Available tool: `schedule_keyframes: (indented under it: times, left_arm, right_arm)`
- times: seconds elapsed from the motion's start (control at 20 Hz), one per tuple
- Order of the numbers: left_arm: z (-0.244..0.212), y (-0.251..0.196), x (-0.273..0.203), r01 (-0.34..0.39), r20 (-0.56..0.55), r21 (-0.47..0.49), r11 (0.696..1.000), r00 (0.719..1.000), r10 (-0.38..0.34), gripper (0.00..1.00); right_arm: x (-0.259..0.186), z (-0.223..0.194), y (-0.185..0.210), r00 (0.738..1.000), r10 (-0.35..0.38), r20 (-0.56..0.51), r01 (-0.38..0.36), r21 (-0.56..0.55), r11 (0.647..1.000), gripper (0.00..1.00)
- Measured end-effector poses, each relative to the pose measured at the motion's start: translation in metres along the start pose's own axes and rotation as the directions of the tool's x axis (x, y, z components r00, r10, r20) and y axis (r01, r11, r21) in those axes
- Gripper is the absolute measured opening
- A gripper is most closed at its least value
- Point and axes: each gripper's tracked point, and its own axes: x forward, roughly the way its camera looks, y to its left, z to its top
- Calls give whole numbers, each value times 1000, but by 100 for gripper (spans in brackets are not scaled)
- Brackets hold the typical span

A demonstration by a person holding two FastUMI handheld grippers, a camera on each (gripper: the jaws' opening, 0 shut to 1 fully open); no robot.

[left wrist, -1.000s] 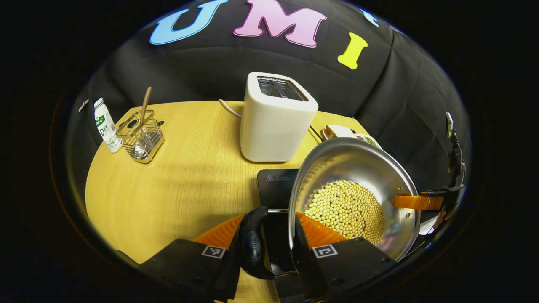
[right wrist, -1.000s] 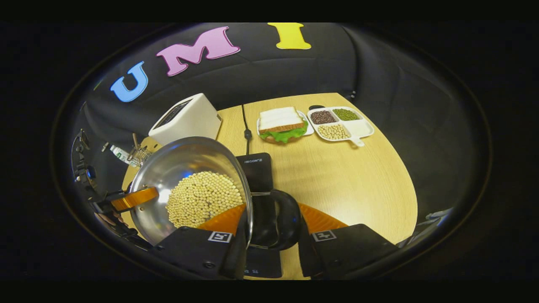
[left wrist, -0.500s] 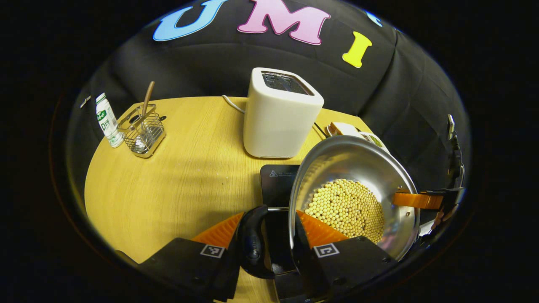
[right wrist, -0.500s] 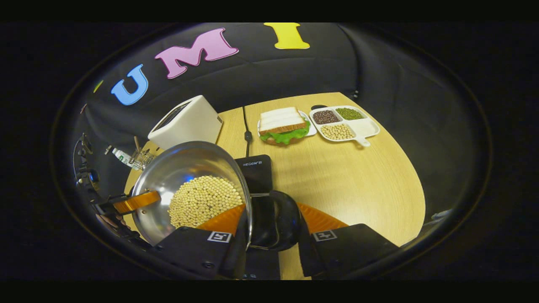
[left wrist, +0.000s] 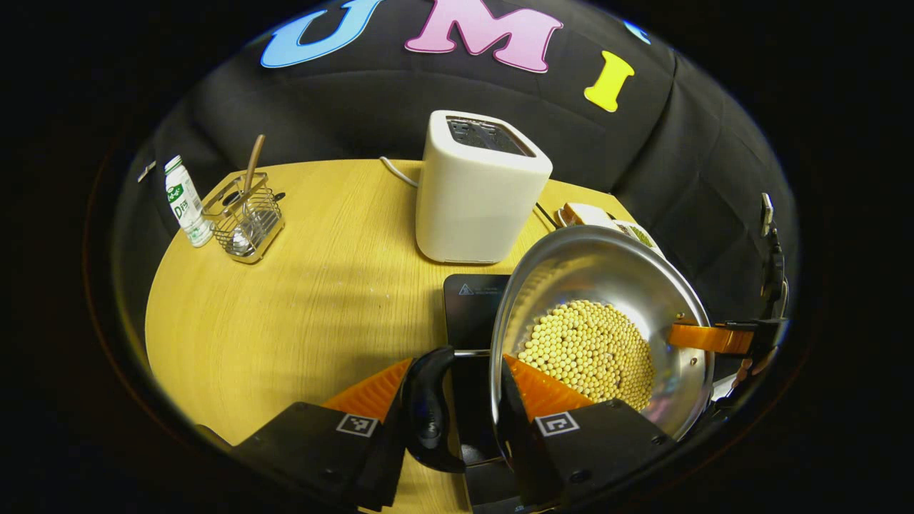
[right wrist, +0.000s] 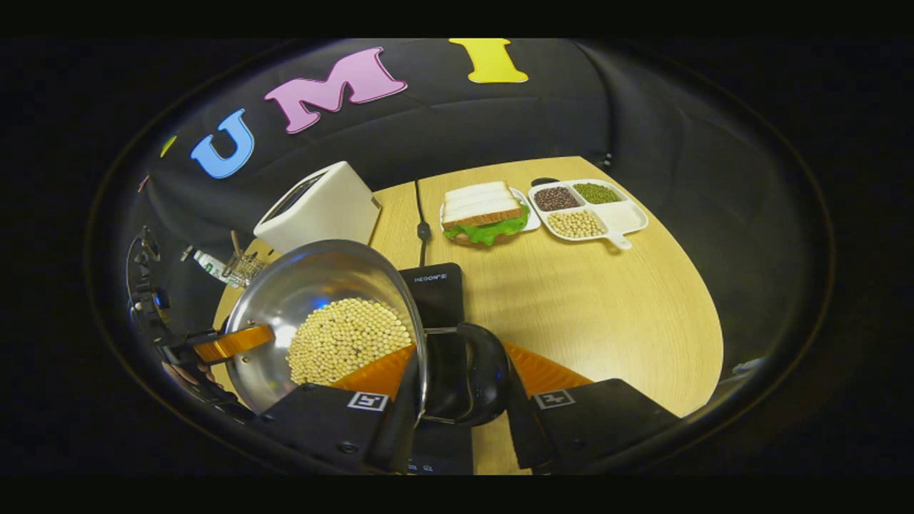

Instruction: First push the handle of the pot to place it horizontally, then grasp the pot with both hands and set it on the induction cooktop.

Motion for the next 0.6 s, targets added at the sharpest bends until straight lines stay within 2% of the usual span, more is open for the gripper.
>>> schedule_keyframes:
  times: [0.2, 0.25, 0.3, 0.35, 0.4, 0.45, 0.55, 0.6]
  left_arm:
    - [-1, 3, -1, -23, 1, 21, 1000, 1000, 23, 71]
    - [2, 4, -3, -30, 13, 20, 999, 999, 30, 75]
    - [6, 5, -6, -42, 34, 16, 999, 999, 41, 84]
    - [11, 3, -10, -39, 58, 6, 999, 998, 39, 89]
    - [13, 1, -11, -31, 75, -6, 999, 997, 32, 96]
    - [14, -3, -16, -21, 83, -18, 1000, 996, 22, 96]
    - [17, -6, -27, -20, 104, -18, 1000, 994, 21, 95]
    - [19, -6, -35, -30, 119, -9, 999, 992, 31, 96]
  right_arm:
    - [-8, 4, -3, 1000, 4, 16, -4, 30, 1000, 63]
    - [-10, 6, -6, 1000, -1, 23, 0, 34, 999, 69]
    - [-14, 7, -7, 1000, -2, 29, 1, 39, 999, 68]
    - [-16, 8, -7, 999, 3, 35, -4, 44, 999, 94]
    - [-19, 9, -8, 999, 1, 41, -3, 48, 999, 95]
    - [-24, 11, -9, 998, 0, 55, -2, 50, 999, 99]
    - [-35, 20, -12, 995, -12, 102, 7, 47, 999, 99]
    - [-42, 25, -12, 992, -18, 127, 12, 46, 999, 93]
